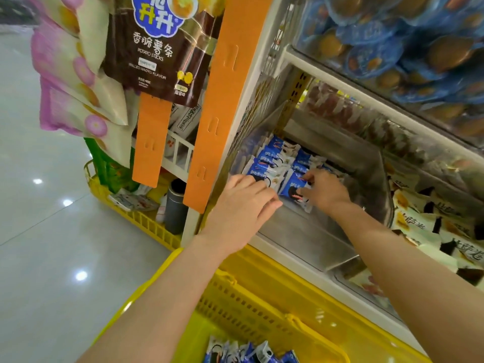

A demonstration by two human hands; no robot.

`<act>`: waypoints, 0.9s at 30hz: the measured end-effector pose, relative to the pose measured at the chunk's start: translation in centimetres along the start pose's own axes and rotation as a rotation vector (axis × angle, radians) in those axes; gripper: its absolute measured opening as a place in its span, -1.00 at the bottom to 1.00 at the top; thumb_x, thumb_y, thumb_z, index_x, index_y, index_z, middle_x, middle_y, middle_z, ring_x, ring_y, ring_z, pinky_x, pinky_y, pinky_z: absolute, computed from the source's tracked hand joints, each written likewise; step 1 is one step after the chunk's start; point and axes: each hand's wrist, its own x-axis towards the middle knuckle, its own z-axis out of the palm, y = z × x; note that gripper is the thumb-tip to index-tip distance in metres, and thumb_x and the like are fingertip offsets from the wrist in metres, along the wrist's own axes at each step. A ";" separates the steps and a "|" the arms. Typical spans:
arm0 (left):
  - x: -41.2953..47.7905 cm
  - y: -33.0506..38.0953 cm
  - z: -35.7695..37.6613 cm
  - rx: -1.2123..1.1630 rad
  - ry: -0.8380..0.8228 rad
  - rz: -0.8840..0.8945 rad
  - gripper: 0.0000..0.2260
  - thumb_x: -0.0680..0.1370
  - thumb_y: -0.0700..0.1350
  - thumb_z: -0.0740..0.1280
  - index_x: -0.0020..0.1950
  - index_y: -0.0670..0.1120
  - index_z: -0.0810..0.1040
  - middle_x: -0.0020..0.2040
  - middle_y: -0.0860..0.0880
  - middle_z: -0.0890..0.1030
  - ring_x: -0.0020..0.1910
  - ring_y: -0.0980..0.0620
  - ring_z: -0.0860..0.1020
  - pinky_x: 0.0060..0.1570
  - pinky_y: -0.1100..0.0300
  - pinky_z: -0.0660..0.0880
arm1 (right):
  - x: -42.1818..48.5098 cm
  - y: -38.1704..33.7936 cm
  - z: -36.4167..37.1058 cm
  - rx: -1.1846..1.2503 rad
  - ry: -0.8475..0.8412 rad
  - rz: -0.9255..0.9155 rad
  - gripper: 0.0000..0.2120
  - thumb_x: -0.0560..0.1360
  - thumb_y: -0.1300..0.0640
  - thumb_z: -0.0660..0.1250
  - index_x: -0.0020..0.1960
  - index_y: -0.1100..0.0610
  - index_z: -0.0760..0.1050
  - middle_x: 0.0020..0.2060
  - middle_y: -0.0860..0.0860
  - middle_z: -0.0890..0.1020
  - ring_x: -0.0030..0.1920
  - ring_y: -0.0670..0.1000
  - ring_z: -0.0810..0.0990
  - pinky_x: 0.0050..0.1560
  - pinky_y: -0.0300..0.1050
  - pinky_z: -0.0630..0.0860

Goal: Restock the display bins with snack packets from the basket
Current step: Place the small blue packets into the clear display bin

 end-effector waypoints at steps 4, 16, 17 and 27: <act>0.2 0.2 -0.3 0.040 -0.035 -0.001 -0.55 0.57 0.11 -0.08 0.15 0.01 0.54 0.06 0.07 0.59 0.09 0.07 0.45 0.21 0.16 0.14 | -1.0 -0.4 -0.5 0.057 0.108 -0.044 -0.59 0.53 0.08 0.32 0.33 0.15 0.37 0.26 0.13 0.48 0.23 0.13 0.48 0.22 0.06 0.45; -2.9 3.3 -1.5 -0.123 0.024 -0.079 -0.76 0.60 -0.09 0.17 0.25 -0.02 0.48 0.21 0.04 0.49 0.25 0.11 0.37 0.24 0.27 0.21 | -16.6 2.2 0.3 0.043 0.219 -0.445 -0.55 0.55 0.06 0.25 0.41 0.11 0.31 0.29 0.03 0.48 0.29 0.04 0.45 0.31 -0.10 0.31; -3.9 3.7 -1.5 -0.137 0.024 -0.077 -0.76 0.60 -0.10 0.17 0.25 -0.03 0.48 0.19 0.03 0.48 0.23 0.12 0.38 0.19 0.29 0.24 | -17.3 2.6 0.6 0.042 0.259 -0.461 -0.54 0.53 0.11 0.31 0.39 0.17 0.34 0.30 0.08 0.47 0.32 0.08 0.43 0.35 -0.07 0.27; -16.1 1.4 1.7 0.023 -0.121 -0.371 -0.77 0.60 -0.10 0.18 0.23 -0.07 0.48 0.13 -0.02 0.50 0.12 -0.02 0.43 0.10 0.15 0.30 | -24.3 4.5 13.1 0.021 -0.073 -0.559 -0.63 0.46 0.04 0.39 0.23 0.08 0.44 0.07 -0.02 0.57 0.08 -0.02 0.58 0.10 -0.16 0.53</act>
